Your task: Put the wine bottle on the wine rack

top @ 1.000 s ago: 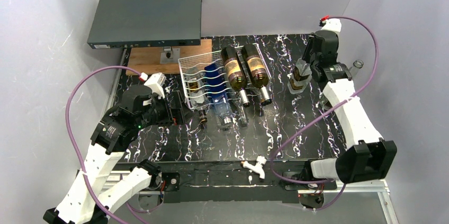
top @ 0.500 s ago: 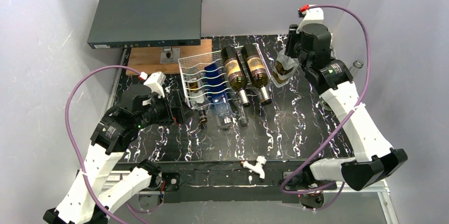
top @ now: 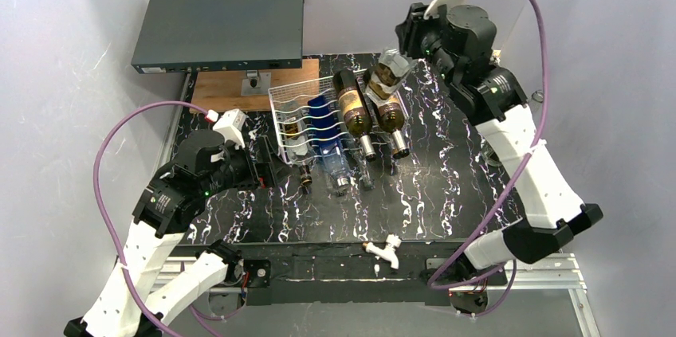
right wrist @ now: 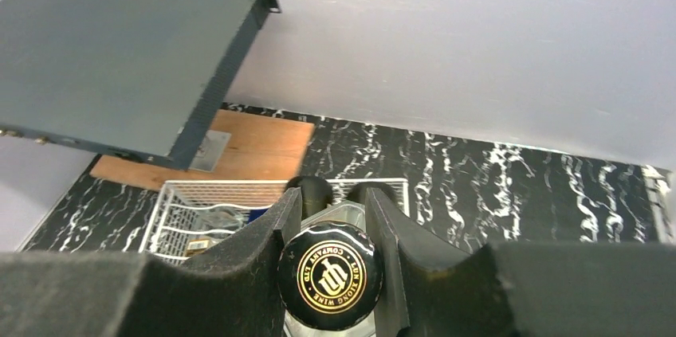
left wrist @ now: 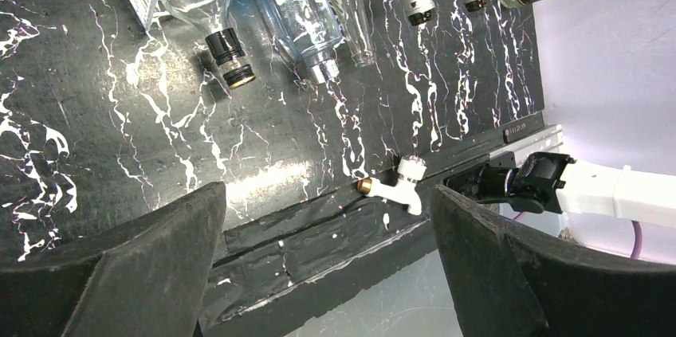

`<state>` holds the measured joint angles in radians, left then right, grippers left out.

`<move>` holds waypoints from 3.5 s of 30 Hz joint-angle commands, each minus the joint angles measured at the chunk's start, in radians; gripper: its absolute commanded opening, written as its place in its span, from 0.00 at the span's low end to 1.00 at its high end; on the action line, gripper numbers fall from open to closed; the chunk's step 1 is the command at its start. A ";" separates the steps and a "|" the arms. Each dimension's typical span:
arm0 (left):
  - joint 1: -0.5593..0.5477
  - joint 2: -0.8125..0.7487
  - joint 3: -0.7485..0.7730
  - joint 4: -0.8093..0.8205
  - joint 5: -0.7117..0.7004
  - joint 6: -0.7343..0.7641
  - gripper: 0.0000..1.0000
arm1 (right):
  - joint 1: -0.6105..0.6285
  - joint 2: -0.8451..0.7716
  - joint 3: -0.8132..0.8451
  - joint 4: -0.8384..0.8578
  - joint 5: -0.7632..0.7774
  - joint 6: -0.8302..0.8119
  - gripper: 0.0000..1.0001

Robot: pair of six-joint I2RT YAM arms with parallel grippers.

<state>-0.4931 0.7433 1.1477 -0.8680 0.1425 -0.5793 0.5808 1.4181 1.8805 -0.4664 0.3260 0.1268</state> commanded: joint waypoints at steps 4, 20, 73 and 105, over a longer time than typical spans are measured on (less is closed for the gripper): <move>-0.003 -0.010 0.010 -0.012 -0.001 -0.004 0.99 | 0.097 0.097 0.107 0.285 -0.118 0.024 0.01; -0.002 -0.052 0.026 -0.060 -0.036 -0.003 0.99 | 0.243 0.355 0.228 0.447 -0.066 -0.045 0.01; -0.002 0.014 0.069 -0.074 -0.042 0.060 0.99 | 0.381 0.145 -0.446 0.645 0.147 -0.206 0.01; -0.002 0.023 0.054 -0.049 -0.022 0.055 0.99 | 0.479 0.044 -0.898 0.691 0.247 0.041 0.01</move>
<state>-0.4931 0.7792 1.1870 -0.9195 0.1158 -0.5346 1.0641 1.4067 1.0477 0.2138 0.6064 0.0727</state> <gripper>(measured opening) 0.992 0.367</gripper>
